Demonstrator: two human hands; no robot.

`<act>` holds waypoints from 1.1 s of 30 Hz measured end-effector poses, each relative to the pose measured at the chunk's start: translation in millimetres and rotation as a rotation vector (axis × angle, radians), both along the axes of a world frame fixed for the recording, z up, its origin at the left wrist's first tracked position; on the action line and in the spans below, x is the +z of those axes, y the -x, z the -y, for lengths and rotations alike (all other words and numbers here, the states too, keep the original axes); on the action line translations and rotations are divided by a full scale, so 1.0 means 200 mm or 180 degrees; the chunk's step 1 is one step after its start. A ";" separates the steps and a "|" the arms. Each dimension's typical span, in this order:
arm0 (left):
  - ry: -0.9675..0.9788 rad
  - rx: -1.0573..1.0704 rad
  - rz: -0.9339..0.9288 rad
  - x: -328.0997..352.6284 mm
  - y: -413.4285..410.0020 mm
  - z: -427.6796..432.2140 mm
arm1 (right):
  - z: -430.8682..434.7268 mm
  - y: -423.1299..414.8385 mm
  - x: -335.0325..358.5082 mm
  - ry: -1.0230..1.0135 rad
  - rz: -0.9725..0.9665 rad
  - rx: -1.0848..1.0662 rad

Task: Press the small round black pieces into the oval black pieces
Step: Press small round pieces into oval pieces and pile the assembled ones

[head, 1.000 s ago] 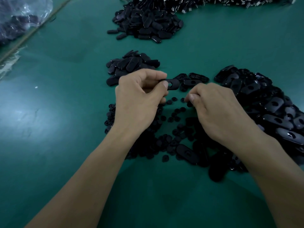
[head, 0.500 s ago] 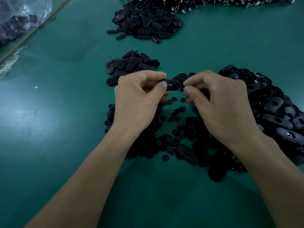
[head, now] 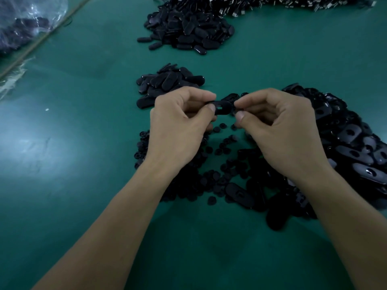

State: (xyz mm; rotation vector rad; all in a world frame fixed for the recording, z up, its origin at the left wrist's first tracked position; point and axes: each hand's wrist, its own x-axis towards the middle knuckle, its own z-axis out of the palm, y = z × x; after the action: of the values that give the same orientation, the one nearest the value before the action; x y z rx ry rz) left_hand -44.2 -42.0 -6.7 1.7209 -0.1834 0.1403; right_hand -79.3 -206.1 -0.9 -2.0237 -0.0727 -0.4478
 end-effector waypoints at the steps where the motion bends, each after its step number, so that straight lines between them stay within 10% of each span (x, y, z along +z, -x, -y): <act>1: -0.0014 -0.0020 0.0005 0.00 0.00 0.00 | 0.00 0.00 0.00 -0.0103 -0.0018 0.0022; 33: 0.0234 -0.0601 0.0087 -0.01 0.01 0.03 | -0.01 -0.01 0.00 -0.0168 0.0057 -0.0039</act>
State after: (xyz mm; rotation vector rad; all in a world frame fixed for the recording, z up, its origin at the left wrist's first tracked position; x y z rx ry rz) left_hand -47.1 -47.7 -8.1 1.6198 -0.3553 0.0309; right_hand -77.9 -203.9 -1.8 -1.9694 -0.0589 -0.4710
